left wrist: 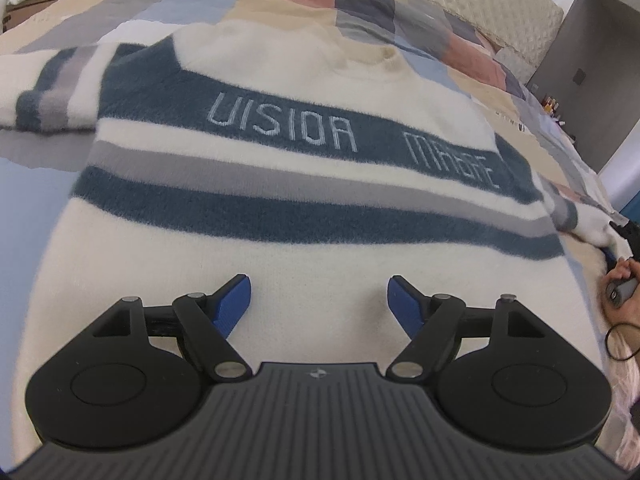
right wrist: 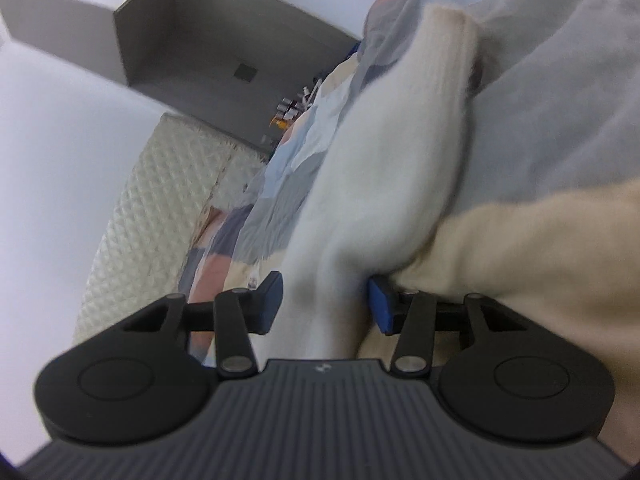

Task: Fold large clothes
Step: 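Move the right gripper to the sleeve cuff and grasp it, then lift the sleeve cuff with the right gripper and carry it across the body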

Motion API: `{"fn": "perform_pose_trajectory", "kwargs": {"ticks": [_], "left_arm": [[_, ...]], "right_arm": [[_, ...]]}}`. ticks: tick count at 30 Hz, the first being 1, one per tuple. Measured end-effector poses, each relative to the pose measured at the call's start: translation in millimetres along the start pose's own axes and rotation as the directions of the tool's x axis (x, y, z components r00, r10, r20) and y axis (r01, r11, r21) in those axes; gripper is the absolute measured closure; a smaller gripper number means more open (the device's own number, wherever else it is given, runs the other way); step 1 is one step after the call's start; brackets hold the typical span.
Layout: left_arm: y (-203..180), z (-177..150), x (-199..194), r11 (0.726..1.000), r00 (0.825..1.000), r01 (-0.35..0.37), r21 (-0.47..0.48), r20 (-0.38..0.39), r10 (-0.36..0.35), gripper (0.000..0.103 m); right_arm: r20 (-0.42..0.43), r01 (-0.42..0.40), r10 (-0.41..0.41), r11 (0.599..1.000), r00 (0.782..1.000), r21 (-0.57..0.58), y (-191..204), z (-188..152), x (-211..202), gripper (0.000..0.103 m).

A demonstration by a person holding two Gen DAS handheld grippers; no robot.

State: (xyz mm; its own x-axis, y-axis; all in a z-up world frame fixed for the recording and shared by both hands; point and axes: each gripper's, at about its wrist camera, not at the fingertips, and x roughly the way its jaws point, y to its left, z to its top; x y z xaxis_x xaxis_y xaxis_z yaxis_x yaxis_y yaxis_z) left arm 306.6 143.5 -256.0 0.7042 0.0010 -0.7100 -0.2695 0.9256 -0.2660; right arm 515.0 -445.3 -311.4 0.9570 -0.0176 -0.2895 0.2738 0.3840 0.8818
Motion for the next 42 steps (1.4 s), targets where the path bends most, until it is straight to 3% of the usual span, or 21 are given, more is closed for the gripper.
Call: {"fn": "perform_pose_trajectory", "kwargs": {"ticks": [11, 12, 14, 15, 22, 28, 32, 35, 42], "left_arm": [[-7.7, -1.9, 9.1, 0.998, 0.999, -0.047, 0.049, -0.015, 0.048, 0.023], [-9.1, -2.2, 9.4, 0.997, 0.998, -0.053, 0.056, -0.015, 0.054, 0.023], [-10.5, -2.3, 9.9, 0.996, 0.998, -0.06, 0.062, -0.016, 0.061, 0.023], [-10.7, -2.1, 9.6, 0.996, 0.998, -0.061, 0.063, -0.018, 0.062, 0.023], [-10.8, -0.6, 8.0, 0.994, 0.997, -0.078, 0.075, -0.017, 0.079, 0.023], [-11.4, 2.3, 9.8, 0.991, 0.994, -0.091, 0.094, -0.054, 0.097, 0.023], [-8.6, 4.6, 3.4, 0.993, 0.993, -0.08, 0.085, -0.081, 0.087, 0.023], [-0.9, 6.9, -7.6, 0.997, 0.995, -0.051, 0.049, -0.087, 0.055, 0.023], [27.9, 19.1, -46.0, 1.0, 0.999, -0.017, -0.018, -0.031, 0.016, 0.023]], "right_arm": [[0.074, 0.094, -0.09, 0.995, 0.993, -0.046, 7.5, 62.6, 13.1, 0.053], [0.076, 0.108, -0.103, 0.993, 0.992, -0.057, 6.4, 65.8, 12.1, 0.057], [0.052, 0.116, -0.113, 0.991, 0.992, -0.066, 1.7, 69.8, 15.3, 0.083], [0.04, 0.119, -0.116, 0.99, 0.992, -0.071, -0.7, 70.1, 15.9, 0.087], [0.06, 0.096, -0.088, 0.984, 0.994, -0.153, 21.2, 71.9, 7.1, 0.092], [0.052, -0.006, 0.02, 0.969, 0.998, -0.248, 86.1, 70.3, -6.6, 0.092], [0.011, -0.103, 0.115, 0.924, 0.993, -0.369, 140.7, 55.6, -31.0, 0.092], [-0.036, -0.169, 0.172, 0.868, 0.984, -0.468, 183.0, 32.5, -50.8, 0.092], [-0.146, -0.32, 0.291, 0.753, 0.946, -0.575, 271.0, -32.9, -96.3, 0.092]]}}
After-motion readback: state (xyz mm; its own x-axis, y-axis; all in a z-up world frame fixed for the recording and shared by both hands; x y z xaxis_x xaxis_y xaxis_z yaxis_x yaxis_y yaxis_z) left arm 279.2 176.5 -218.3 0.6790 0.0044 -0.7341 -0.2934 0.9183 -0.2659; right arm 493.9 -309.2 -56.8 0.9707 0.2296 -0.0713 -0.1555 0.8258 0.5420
